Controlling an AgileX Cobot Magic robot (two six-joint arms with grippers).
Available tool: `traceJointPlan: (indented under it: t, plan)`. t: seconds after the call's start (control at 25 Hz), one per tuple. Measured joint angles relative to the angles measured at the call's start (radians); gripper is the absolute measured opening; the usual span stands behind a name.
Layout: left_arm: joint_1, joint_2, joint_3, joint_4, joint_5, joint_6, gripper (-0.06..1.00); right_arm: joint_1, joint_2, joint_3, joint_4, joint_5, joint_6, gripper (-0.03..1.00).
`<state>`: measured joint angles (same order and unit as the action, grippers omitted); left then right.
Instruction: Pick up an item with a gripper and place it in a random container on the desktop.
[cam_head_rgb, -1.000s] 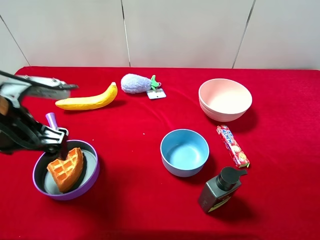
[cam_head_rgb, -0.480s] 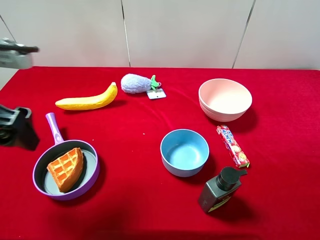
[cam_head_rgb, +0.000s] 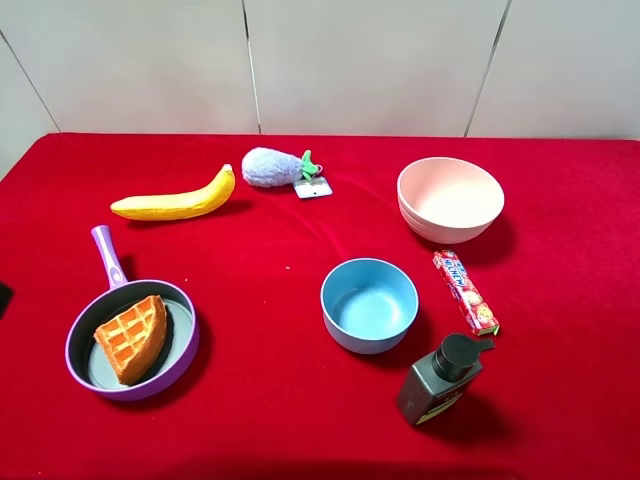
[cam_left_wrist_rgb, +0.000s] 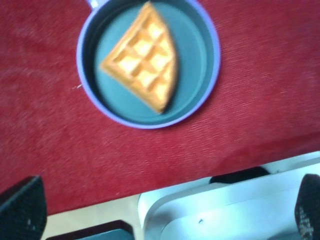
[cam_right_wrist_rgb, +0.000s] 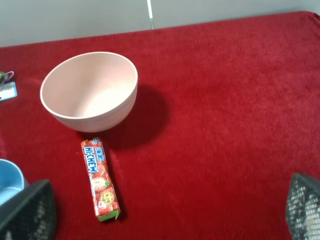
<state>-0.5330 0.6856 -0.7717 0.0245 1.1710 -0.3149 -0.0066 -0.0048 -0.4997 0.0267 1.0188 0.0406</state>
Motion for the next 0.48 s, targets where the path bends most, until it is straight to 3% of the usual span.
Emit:
traceJointPlan:
  t: [0.24,0.48]
  plan:
    - [0.026,-0.103,0.004,-0.062,0.002,0.148,0.99,0.000,0.000,0.000,0.000,0.000,0.000,0.69]
    - [0.147,-0.185,0.064,-0.119,0.002,0.315,0.99,0.000,0.000,0.000,0.000,0.000,0.000,0.69]
